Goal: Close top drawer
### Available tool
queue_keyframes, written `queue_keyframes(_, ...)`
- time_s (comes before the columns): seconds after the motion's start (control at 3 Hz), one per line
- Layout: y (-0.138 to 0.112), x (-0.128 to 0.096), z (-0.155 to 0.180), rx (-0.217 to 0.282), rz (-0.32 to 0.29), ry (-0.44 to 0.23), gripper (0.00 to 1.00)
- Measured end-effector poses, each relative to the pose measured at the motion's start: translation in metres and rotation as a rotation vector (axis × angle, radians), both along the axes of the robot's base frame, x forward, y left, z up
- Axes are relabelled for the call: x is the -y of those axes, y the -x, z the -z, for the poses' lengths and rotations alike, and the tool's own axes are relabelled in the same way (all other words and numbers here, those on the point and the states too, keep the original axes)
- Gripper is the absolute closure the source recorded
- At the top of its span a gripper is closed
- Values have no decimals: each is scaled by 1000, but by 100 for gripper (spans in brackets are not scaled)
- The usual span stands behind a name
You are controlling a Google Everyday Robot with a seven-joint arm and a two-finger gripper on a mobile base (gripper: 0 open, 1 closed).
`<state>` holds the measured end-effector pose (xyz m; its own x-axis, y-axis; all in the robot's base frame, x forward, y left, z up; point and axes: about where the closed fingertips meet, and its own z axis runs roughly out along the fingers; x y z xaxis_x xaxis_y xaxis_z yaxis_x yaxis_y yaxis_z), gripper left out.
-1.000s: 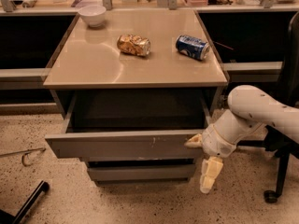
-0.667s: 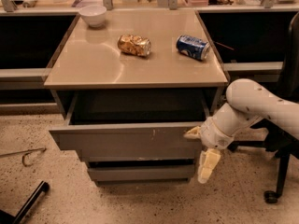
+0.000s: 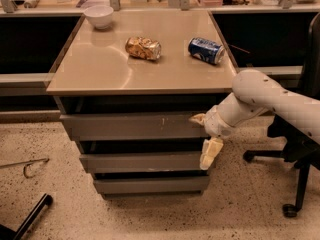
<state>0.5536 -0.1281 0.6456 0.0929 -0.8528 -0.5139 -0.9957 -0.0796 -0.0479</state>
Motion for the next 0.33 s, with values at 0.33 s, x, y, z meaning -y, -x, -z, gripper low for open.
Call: queue_keyframes(0.33, 0, 0, 0, 0, 0, 0, 0)
